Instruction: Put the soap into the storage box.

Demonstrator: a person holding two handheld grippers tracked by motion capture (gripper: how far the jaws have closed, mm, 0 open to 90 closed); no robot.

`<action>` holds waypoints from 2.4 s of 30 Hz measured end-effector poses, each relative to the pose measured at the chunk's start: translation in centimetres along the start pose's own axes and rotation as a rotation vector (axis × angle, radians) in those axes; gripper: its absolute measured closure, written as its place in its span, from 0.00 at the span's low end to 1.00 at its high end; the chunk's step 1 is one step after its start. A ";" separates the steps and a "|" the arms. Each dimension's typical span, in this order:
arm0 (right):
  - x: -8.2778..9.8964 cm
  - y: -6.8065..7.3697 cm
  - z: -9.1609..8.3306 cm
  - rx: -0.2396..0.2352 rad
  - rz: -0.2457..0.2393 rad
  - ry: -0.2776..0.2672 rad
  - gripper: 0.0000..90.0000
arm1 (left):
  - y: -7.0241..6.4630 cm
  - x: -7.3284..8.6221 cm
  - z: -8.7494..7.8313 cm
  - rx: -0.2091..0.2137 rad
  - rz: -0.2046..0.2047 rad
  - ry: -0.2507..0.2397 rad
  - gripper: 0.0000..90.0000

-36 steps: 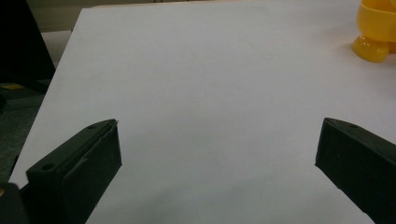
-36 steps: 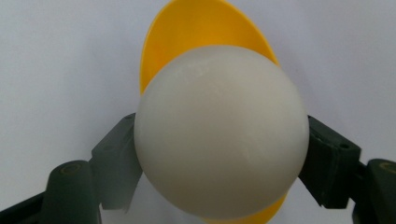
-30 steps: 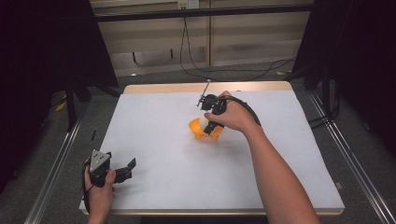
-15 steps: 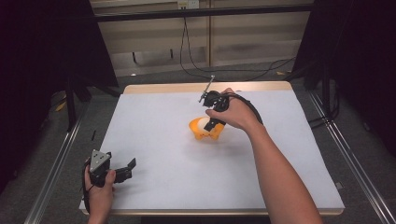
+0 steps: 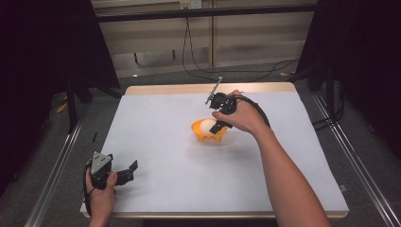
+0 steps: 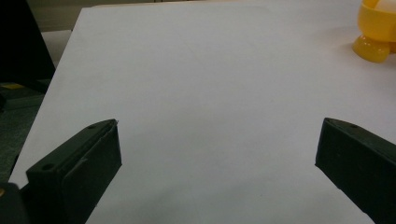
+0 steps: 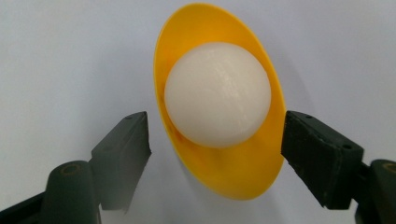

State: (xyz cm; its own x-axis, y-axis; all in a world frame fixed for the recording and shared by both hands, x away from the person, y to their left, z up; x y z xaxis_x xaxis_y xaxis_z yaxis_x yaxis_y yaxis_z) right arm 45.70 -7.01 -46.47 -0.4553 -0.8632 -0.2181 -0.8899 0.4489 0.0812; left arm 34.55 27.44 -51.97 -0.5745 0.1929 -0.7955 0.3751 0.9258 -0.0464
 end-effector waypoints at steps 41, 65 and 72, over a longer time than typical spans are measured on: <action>8.4 0.5 0.6 0.026 0.112 -0.039 0.02 | -0.1 0.0 0.0 -0.006 0.007 -0.001 0.00; 14.1 1.2 1.0 0.061 0.173 -0.096 0.00 | 0.0 0.0 0.0 -0.009 0.014 0.004 0.00; 16.2 1.4 0.9 0.075 0.197 -0.136 0.00 | 0.0 0.0 0.0 -0.014 0.011 0.003 0.00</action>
State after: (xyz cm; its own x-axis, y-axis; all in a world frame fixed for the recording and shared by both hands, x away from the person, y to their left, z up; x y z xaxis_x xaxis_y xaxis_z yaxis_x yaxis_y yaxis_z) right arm 37.12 -20.20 -50.77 -0.6077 -0.7204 -0.3343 -0.7772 0.6260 0.0637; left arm 34.54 27.40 -51.99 -0.5724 0.2043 -0.7942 0.3713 0.9281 -0.0289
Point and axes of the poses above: each handheld gripper's, and its own axes: z roughly forward along the jaws, x roughly out of its underside, y roughly to its left, the point moved 8 cm from there along z, roughly forward along the jaws, and after that the axes turned 10 degrees about y, right-handed, at the moved point
